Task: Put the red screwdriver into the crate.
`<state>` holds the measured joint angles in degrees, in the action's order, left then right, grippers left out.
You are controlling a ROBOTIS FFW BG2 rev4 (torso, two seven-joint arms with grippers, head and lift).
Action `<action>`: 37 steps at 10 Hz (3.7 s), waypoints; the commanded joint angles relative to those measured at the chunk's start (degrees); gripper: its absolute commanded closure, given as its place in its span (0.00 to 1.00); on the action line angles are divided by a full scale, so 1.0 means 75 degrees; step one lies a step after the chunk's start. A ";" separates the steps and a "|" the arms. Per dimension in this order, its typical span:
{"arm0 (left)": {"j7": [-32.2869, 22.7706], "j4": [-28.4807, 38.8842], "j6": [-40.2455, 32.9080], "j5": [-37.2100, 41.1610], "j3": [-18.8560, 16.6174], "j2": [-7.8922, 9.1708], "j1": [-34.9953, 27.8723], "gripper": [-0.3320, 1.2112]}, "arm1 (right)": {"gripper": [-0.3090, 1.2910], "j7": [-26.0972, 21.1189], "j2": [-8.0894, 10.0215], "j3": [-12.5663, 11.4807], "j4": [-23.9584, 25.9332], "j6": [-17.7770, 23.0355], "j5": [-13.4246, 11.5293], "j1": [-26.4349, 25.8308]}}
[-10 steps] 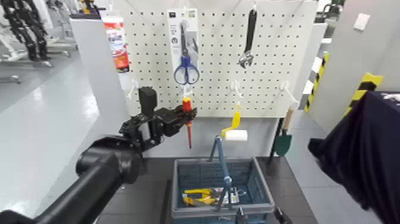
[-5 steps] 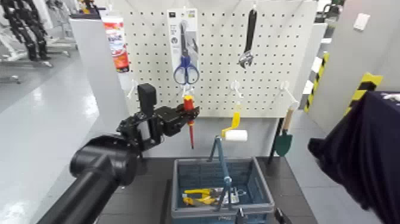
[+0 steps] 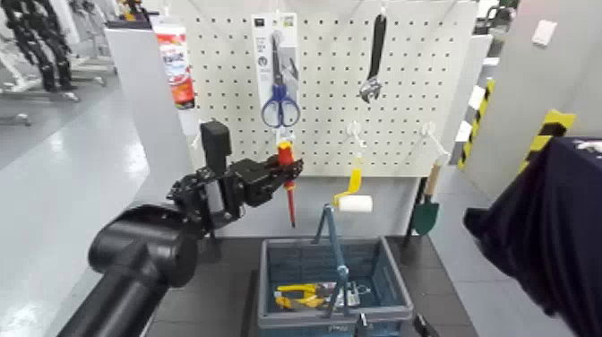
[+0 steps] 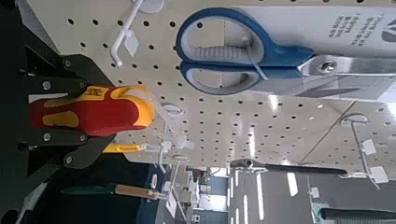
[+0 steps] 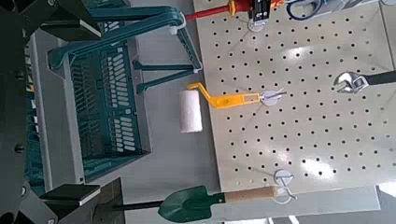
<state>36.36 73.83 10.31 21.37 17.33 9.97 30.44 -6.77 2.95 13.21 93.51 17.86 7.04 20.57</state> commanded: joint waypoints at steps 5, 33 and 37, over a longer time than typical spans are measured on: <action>-0.0676 0.1523 0.1028 0.0772 -0.0353 0.0218 -0.1222 0.98 | 0.28 0.0000 -0.0018 -0.0026 0.0000 0.0021 -0.0001 0.0023; -0.3160 0.1828 -0.0308 0.0679 -0.0189 0.0241 -0.2828 0.25 | 0.28 0.0023 -0.0018 -0.0026 -0.0047 0.0103 0.0116 0.0035; -0.3699 0.2378 -0.1293 0.0104 -0.0553 0.0171 -0.3894 0.25 | 0.28 0.0023 -0.0018 -0.0050 -0.0035 0.0150 0.0104 0.0058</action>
<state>8.65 91.43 2.09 22.58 13.76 11.64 2.54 -6.59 2.81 12.86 93.23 18.91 7.85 20.98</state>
